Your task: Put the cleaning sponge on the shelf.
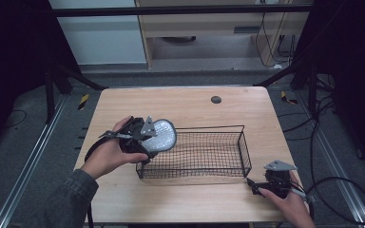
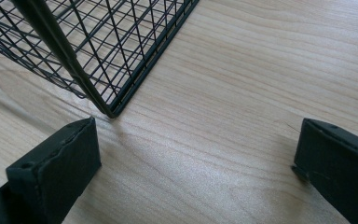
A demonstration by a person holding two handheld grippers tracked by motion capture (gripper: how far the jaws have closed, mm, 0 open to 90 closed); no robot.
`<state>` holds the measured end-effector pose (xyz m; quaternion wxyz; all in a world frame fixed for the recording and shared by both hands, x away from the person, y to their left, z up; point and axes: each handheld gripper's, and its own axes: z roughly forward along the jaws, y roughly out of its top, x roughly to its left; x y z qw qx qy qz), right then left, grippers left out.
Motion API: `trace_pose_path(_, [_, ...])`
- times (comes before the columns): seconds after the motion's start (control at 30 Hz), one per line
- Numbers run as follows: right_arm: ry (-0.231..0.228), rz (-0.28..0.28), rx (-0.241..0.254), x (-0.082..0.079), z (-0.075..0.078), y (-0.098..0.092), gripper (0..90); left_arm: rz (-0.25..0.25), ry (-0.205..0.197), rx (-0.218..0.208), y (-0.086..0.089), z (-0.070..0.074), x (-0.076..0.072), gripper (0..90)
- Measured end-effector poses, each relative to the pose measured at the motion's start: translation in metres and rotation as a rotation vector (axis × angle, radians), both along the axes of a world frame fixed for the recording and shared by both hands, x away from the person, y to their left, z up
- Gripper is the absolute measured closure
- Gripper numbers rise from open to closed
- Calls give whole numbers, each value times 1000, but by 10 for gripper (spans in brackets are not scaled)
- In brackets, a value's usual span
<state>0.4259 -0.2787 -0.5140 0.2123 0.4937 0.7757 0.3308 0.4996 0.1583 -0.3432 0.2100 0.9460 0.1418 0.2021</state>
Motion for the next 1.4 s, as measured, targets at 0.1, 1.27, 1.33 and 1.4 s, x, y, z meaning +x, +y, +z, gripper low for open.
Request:
trace_pose_path(0.1, [0, 0, 0, 0, 0, 0, 5, -4, 0, 2, -4, -2, 0, 45])
trace_pose_path(1.27, [2, 2, 0, 0, 0, 0, 5, -44, -4, 110, -41, -9, 12, 46])
trace_pose_path(1.33, [2, 2, 0, 0, 0, 0, 5, -43, 1, 121, -42, -11, 13, 46])
trace_pose_path(1.4, [2, 3, 0, 0, 0, 0, 4, -41, -1, 129, -42, -12, 15, 45])
